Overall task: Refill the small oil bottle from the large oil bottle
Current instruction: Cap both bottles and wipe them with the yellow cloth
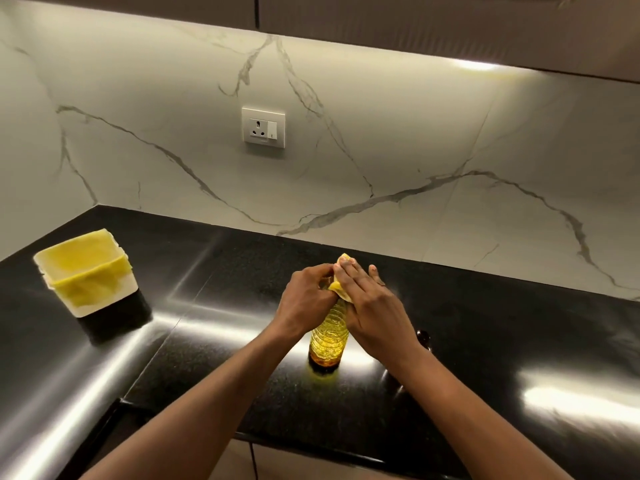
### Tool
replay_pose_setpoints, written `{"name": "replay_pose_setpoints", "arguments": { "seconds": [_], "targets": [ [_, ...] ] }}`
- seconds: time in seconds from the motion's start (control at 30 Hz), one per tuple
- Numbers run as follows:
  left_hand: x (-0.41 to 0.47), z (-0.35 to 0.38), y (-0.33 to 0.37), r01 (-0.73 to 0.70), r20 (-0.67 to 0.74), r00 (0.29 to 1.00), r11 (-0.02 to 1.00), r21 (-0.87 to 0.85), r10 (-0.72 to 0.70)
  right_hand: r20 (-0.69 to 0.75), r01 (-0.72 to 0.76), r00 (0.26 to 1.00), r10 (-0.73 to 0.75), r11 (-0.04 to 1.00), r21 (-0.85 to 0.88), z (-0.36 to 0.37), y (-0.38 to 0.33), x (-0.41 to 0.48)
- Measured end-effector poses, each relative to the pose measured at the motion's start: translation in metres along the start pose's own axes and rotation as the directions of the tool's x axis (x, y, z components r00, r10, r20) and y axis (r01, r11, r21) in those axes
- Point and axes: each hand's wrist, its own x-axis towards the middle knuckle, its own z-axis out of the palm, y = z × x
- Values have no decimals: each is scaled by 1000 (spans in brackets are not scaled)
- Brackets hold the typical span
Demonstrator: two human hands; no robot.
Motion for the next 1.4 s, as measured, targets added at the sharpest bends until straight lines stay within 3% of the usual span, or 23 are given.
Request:
{"name": "replay_pose_setpoints", "arguments": {
  "seconds": [0.27, 0.53, 0.67, 0.77, 0.9, 1.03, 1.17, 1.23, 1.4],
  "targets": [
    [-4, 6, -1, 2, -34, 999, 1000, 20, -1, 0, -250, 962, 273, 883, 397, 46, 12, -40],
    [-2, 12, -2, 18, -79, 997, 1000, 4, -17, 90, -386, 914, 396, 782, 490, 75, -18, -59],
    [-2, 13, -1, 32, -97, 995, 999, 27, -29, 92, -426, 850, 519, 573, 700, 61, -26, -28],
    [-3, 12, 0, 36, -81, 996, 998, 46, -32, 96, -410, 834, 543, 493, 768, 47, -17, -8],
    [-4, 9, 2, 70, -46, 997, 997, 21, -69, 32, -338, 874, 485, 559, 757, 50, -11, -25],
    [-5, 7, 2, 111, -2, 994, 993, -42, -111, 59, -363, 894, 444, 641, 676, 59, -17, -54],
    [-2, 5, 1, 108, 37, 994, 991, -78, -106, 117, -399, 868, 483, 538, 743, 52, -11, -23],
    [-3, 4, -2, 96, 41, 995, 991, -89, -92, 112, -391, 870, 480, 533, 751, 45, -10, -5],
    [-6, 1, -9, 50, 46, 998, 989, -138, -44, 66, -360, 909, 412, 697, 620, 52, -26, -28]
  ]
}}
